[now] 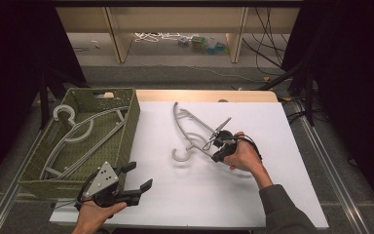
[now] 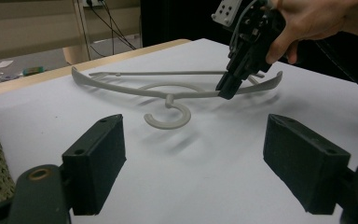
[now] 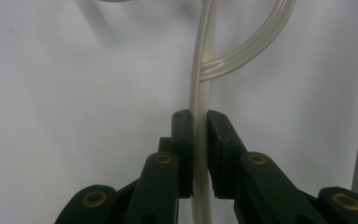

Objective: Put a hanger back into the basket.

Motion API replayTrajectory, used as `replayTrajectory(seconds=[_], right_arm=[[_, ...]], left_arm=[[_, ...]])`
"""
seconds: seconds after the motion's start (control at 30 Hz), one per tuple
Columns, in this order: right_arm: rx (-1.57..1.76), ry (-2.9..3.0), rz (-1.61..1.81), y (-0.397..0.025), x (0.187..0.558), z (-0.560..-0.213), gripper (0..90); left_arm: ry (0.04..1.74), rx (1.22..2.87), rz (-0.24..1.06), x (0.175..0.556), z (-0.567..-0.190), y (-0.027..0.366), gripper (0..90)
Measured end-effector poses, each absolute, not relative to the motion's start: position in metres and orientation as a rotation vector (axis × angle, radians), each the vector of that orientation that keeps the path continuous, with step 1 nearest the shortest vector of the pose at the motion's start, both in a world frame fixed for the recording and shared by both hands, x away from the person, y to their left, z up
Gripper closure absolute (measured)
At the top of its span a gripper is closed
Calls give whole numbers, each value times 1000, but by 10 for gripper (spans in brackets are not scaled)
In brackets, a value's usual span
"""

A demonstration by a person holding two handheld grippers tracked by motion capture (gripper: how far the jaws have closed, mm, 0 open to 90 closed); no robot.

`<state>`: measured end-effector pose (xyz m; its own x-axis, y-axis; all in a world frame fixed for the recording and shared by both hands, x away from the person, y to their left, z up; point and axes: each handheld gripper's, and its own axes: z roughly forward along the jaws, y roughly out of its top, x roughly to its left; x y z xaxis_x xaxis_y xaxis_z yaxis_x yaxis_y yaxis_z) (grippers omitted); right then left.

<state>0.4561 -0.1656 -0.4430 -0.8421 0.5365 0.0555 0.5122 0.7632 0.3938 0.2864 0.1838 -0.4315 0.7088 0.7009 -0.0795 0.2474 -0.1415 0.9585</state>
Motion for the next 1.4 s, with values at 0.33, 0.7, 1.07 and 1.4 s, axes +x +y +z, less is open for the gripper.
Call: replayTrajectory(seconds=[0.33,0.7,1.07,1.4], right_arm=[[783,2908,764,-183,434,-416,826],[678,2947,839,-188,403,-400,826],[630,2982,872,-204,375,-396,826],[539,3018,909,-194,364,-393,826]], left_arm=[[735,1753,528,291,-431,179,218],[665,1878,616,312,-421,162,234],[566,2055,644,334,-407,136,237],[330,2233,698,350,-408,117,305]])
